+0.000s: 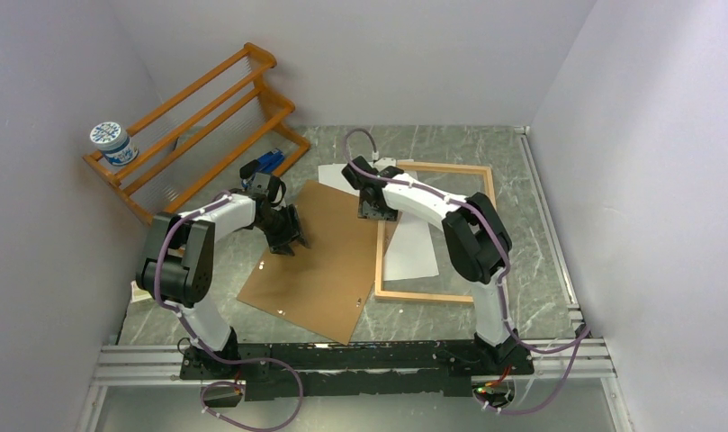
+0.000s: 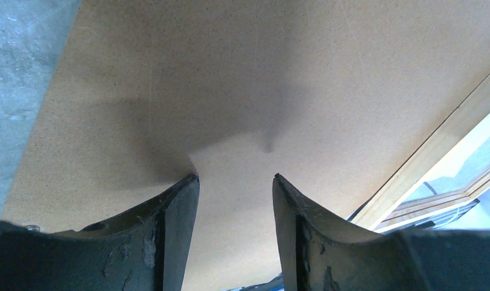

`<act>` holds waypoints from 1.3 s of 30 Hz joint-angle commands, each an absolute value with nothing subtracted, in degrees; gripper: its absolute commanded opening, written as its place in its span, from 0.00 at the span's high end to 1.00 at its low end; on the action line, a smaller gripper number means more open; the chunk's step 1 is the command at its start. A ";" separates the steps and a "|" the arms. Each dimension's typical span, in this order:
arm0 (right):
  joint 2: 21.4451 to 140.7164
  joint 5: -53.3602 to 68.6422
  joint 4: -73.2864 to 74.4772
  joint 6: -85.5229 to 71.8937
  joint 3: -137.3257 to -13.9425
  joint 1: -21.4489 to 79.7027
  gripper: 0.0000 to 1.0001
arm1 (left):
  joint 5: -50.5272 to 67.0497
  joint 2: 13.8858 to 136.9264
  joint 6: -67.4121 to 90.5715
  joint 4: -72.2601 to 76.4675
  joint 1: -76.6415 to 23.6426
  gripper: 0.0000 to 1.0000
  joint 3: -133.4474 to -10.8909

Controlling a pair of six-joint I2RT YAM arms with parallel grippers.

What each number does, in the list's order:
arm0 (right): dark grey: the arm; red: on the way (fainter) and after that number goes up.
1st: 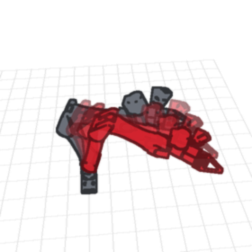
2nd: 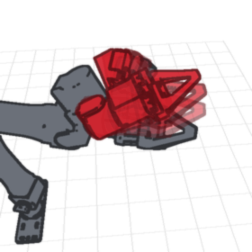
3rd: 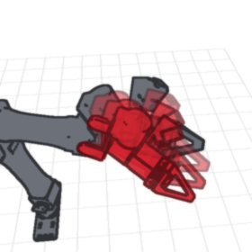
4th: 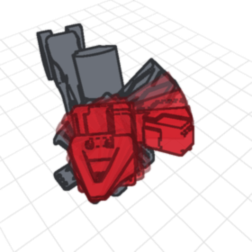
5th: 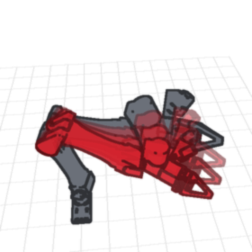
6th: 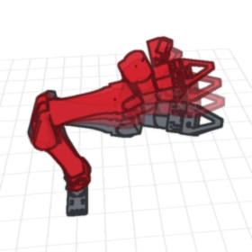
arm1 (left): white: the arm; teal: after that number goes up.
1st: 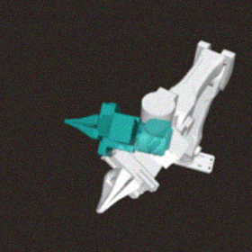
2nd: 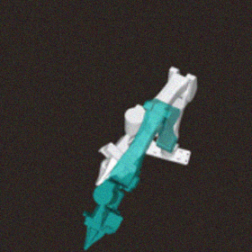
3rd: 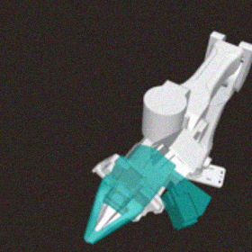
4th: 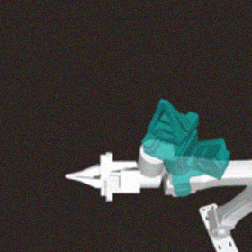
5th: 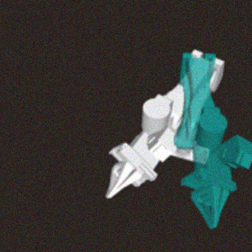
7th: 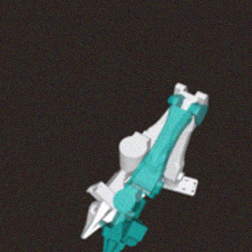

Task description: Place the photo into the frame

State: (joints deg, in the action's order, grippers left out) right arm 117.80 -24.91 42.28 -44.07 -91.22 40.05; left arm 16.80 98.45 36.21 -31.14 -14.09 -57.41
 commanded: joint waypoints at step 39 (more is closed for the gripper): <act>110.23 -30.12 39.25 -32.36 -82.32 36.12 0.79 | 9.71 100.61 36.07 -35.51 -12.74 0.48 -57.71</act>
